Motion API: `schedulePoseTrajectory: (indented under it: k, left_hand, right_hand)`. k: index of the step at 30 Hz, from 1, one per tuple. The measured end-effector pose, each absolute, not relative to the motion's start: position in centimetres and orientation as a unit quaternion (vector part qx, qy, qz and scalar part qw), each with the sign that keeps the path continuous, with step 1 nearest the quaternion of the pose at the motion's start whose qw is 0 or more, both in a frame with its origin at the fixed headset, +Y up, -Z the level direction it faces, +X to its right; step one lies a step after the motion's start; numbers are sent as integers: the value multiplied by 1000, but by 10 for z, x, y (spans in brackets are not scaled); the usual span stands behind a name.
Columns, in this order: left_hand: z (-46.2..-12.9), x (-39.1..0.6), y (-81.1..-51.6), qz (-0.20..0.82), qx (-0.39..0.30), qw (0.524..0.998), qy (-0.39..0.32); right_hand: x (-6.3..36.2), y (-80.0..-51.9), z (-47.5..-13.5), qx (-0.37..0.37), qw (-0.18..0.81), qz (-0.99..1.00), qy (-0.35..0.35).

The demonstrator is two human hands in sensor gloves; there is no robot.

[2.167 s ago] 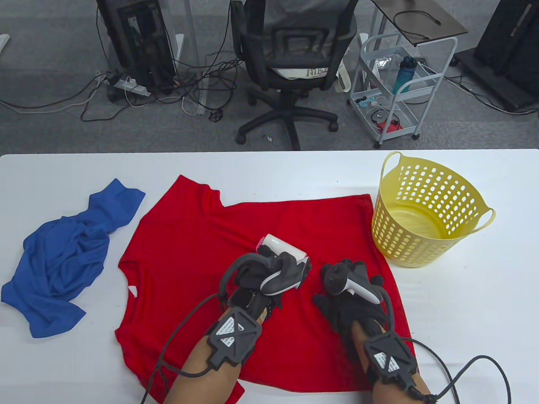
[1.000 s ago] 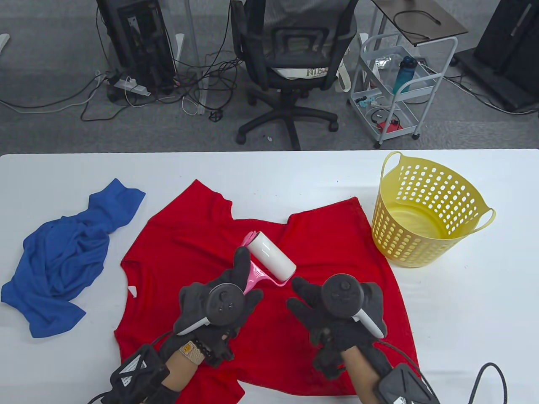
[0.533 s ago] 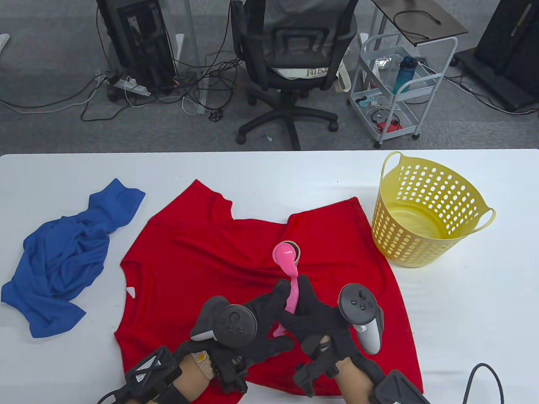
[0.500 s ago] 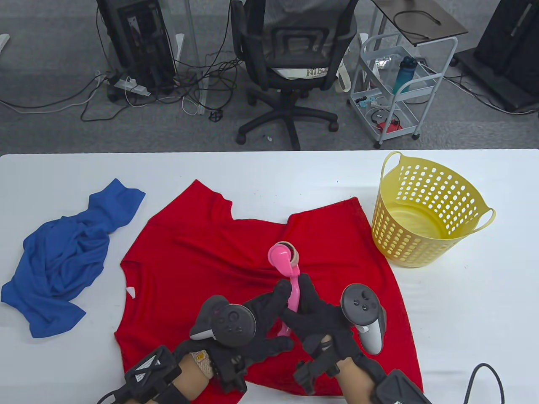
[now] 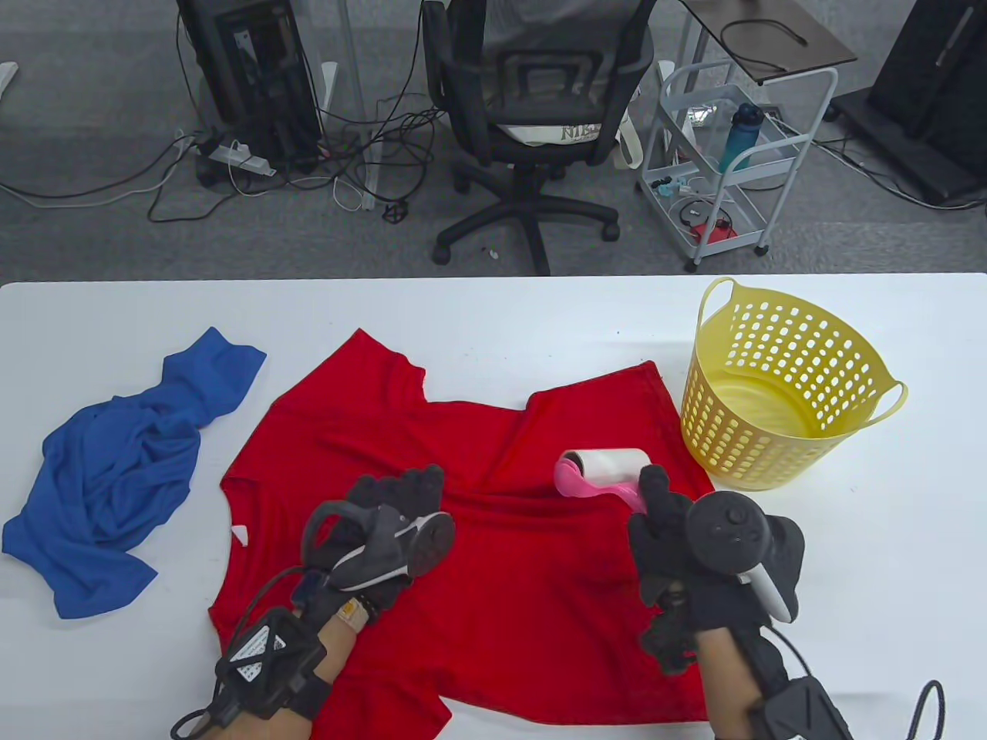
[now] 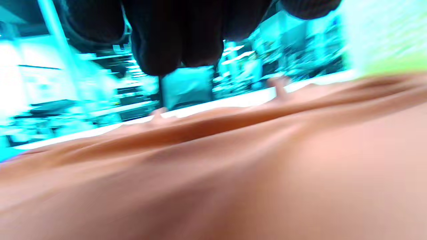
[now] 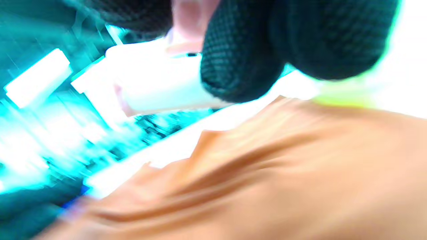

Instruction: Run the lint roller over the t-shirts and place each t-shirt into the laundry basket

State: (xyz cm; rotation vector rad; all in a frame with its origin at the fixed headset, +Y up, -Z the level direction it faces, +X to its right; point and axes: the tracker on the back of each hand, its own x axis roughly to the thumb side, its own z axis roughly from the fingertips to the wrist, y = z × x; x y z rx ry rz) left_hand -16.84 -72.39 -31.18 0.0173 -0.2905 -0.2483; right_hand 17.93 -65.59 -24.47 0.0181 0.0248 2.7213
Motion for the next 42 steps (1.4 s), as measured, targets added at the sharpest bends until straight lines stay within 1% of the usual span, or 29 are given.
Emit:
schedulePoseTrajectory:
  k: [1, 2, 3, 6, 7, 8, 11, 14, 15, 16, 18, 22, 26, 27, 29, 32, 33, 34, 37, 39, 42]
  left_hand:
    - [-324, -179, -732, -101, -19, 987, -120]
    - [-336, -188, -740, -75, -62, 990, -98]
    - [-343, -193, -746, -62, -94, 990, -87]
    - [-367, -206, -764, -80, -161, 983, -46]
    - [-372, -210, -770, -84, -198, 976, -27]
    - [-376, -215, -778, -83, -251, 964, -4]
    - [-382, -226, -789, -49, -296, 954, 21]
    - [-381, -234, -798, -17, -337, 941, 21]
    - [-381, -236, -801, -8, -351, 936, 16]
    - [-381, -238, -801, 10, -353, 936, 10]
    - [-380, -240, -803, 22, -355, 934, 2]
    - [-380, -240, -803, 31, -359, 933, -2]
    - [-379, -240, -803, 39, -361, 932, -6]
    - [-379, -240, -804, 41, -361, 932, -7]
    - [-379, -241, -804, 44, -362, 931, -9]
    - [-379, -241, -804, 48, -364, 930, -10]
    - [-379, -241, -804, 49, -365, 930, -11]
    - [-379, -241, -804, 51, -366, 929, -11]
    - [-379, -241, -804, 52, -367, 929, -12]
    - [-379, -241, -804, 52, -367, 929, -12]
    - [-379, -241, -804, 52, -367, 929, -12]
  right_hand:
    - [179, -655, -245, -2, 160, 986, 44]
    - [177, -655, -245, -4, 128, 988, 81]
    - [175, -657, -245, -5, 111, 989, 101]
    - [166, -666, -248, -1, 87, 991, 105]
    - [164, -669, -250, -2, 80, 991, 111]
    - [162, -673, -252, -9, 70, 991, 116]
    - [161, -683, -258, -27, 56, 992, 107]
    - [162, -697, -266, -31, 70, 986, 147]
    - [162, -698, -267, -34, 70, 987, 143]
    - [160, -698, -268, -36, 64, 989, 128]
    - [155, -698, -272, -35, 40, 989, 135]
    - [137, -701, -292, -48, -9, 993, 105]
    - [122, -696, -316, -64, -62, 989, 121]
    - [122, -695, -321, -67, -61, 987, 132]
    - [124, -696, -325, -71, -38, 988, 130]
    - [134, -693, -318, -67, 35, 993, 90]
    - [137, -687, -314, -56, 47, 994, 84]
    - [139, -679, -310, -44, 49, 993, 101]
    - [144, -663, -300, -38, 72, 987, 141]
    - [143, -663, -298, -34, 62, 981, 179]
    - [140, -667, -303, -39, 49, 978, 197]
